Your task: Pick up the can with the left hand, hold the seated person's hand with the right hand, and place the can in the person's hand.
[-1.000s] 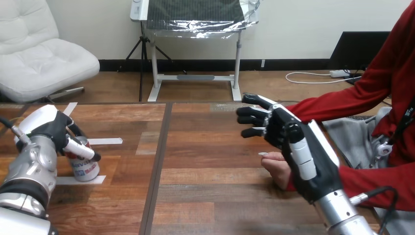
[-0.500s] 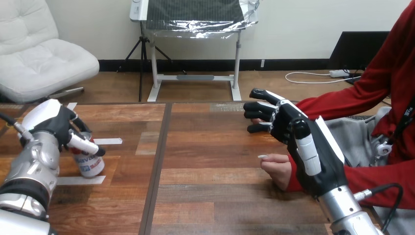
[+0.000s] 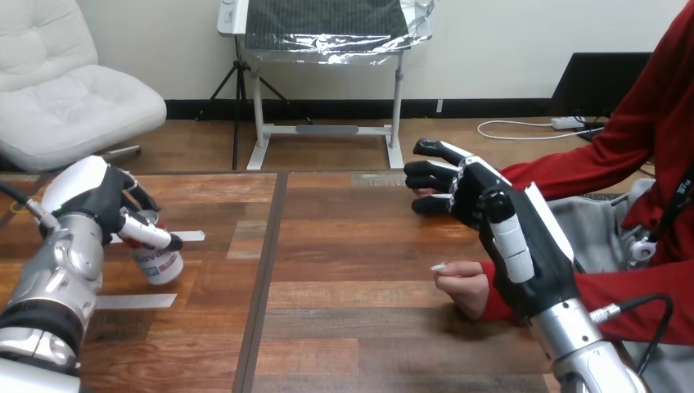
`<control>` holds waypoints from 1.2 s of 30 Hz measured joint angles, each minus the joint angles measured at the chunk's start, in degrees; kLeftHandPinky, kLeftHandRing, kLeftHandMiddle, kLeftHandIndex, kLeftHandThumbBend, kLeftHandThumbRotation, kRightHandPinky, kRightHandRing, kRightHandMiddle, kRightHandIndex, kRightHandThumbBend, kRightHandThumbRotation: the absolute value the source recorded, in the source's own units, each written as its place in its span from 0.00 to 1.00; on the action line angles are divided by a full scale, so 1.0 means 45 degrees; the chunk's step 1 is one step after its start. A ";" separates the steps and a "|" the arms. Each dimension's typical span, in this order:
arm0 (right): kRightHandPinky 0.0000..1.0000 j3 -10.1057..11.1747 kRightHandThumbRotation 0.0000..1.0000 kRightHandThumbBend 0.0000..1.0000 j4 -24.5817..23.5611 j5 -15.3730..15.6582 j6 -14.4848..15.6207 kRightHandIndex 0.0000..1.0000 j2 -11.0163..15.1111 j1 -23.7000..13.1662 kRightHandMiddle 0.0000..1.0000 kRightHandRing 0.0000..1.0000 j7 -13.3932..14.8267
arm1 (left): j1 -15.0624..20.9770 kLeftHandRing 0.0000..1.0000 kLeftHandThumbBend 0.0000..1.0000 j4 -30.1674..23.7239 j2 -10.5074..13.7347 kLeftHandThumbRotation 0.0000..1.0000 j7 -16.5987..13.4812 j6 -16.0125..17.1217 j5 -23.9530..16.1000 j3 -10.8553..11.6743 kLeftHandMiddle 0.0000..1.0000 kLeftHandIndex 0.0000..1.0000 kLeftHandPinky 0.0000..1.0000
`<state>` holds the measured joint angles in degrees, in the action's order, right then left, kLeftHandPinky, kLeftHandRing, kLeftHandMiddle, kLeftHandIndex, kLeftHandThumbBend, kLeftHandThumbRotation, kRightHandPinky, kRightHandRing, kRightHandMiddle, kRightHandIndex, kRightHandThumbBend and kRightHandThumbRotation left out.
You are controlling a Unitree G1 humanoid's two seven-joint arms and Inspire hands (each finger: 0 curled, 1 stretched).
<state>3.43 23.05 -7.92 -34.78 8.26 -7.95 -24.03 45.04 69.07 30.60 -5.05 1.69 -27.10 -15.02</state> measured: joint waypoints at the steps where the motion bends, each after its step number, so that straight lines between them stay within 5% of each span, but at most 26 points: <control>1: 0.67 0.0000 1.00 0.87 0.0039 0.0089 -0.0063 0.81 0.0031 -0.0032 0.77 0.76 0.0080 | -0.0012 0.43 0.77 -0.0050 0.0005 0.00 0.0001 0.0014 -0.0001 0.0027 0.49 0.48 0.37; 13: 0.66 0.0004 0.93 0.83 0.1041 0.1832 -0.0973 0.80 0.0541 -0.0617 0.78 0.76 0.1454 | -0.0133 0.42 0.77 -0.0914 0.0148 0.00 0.0189 0.0101 -0.0008 0.0093 0.48 0.48 0.36; 29: 0.75 -0.0269 0.84 0.87 0.3196 0.4715 -0.1071 0.86 0.2437 -0.2235 0.85 0.83 0.2709 | -0.0628 0.42 0.76 -0.2915 0.0172 0.00 0.0565 0.0008 0.0006 0.0396 0.48 0.48 0.36; 36: 0.72 -0.0549 0.82 0.91 0.4062 0.5812 -0.0988 0.87 0.3302 -0.2971 0.85 0.82 0.3182 | -0.1045 0.41 0.76 -0.3991 0.0175 0.00 0.0818 -0.0136 0.0003 0.0510 0.47 0.47 0.36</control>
<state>0.96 41.33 18.23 -39.23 23.12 -21.32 -9.71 40.34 51.11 31.39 -1.36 1.08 -27.09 -12.72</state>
